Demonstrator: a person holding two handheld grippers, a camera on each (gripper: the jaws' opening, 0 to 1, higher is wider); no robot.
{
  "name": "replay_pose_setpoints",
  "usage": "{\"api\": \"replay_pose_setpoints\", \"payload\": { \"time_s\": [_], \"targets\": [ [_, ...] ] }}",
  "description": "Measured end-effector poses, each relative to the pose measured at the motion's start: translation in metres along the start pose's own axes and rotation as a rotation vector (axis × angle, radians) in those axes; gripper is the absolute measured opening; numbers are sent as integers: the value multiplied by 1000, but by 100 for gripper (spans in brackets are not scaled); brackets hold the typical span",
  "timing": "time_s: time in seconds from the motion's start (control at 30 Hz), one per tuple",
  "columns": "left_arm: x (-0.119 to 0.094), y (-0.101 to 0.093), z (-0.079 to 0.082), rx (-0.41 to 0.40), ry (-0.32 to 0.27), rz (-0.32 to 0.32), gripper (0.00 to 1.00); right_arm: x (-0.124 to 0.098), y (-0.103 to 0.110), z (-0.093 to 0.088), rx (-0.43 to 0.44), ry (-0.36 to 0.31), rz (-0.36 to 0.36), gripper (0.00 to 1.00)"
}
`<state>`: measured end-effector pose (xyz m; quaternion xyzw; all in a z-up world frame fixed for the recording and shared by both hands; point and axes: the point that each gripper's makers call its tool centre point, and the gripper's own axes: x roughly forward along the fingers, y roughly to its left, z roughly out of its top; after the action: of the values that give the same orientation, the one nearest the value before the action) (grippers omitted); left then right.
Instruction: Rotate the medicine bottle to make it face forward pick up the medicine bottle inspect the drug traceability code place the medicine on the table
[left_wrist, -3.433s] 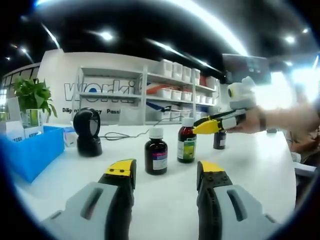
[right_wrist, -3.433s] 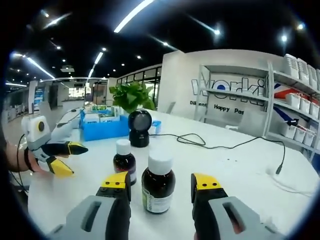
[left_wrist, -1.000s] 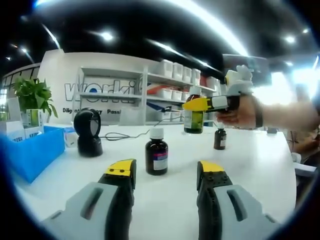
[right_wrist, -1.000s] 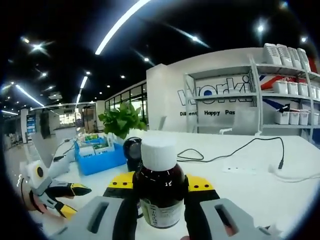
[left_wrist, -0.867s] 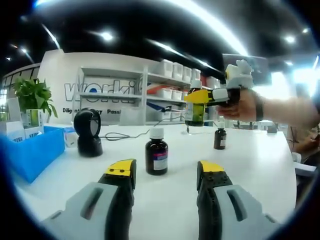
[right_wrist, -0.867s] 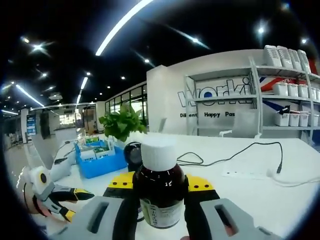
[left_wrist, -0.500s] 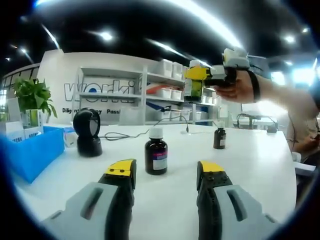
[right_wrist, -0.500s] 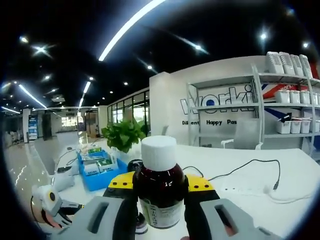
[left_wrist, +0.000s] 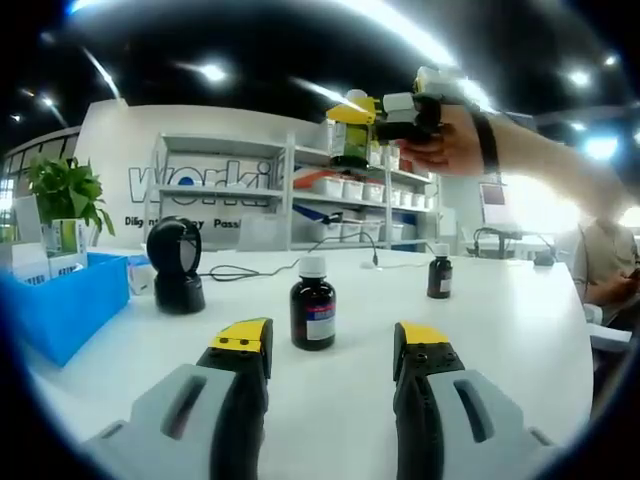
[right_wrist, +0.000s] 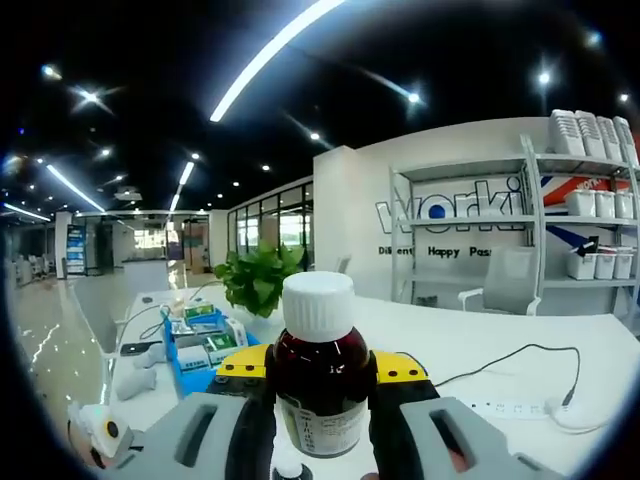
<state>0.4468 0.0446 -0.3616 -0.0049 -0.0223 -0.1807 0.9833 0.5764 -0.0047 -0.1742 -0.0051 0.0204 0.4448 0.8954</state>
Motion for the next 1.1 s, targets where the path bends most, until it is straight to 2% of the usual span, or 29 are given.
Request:
{"api": "replay_pose_setpoints", "payload": {
  "time_s": [0.4,0.67,1.1],
  "targets": [
    [0,-1,0,-5,-1,-4,39,57,17,-14,37,27,22,31],
    [0,-1,0,-6,-1,-4,39,88,14,-33,49,69,23,31],
    [1,0,0,-9,-2,-1,39,107,1,-68,63,116,-15,31]
  ]
}}
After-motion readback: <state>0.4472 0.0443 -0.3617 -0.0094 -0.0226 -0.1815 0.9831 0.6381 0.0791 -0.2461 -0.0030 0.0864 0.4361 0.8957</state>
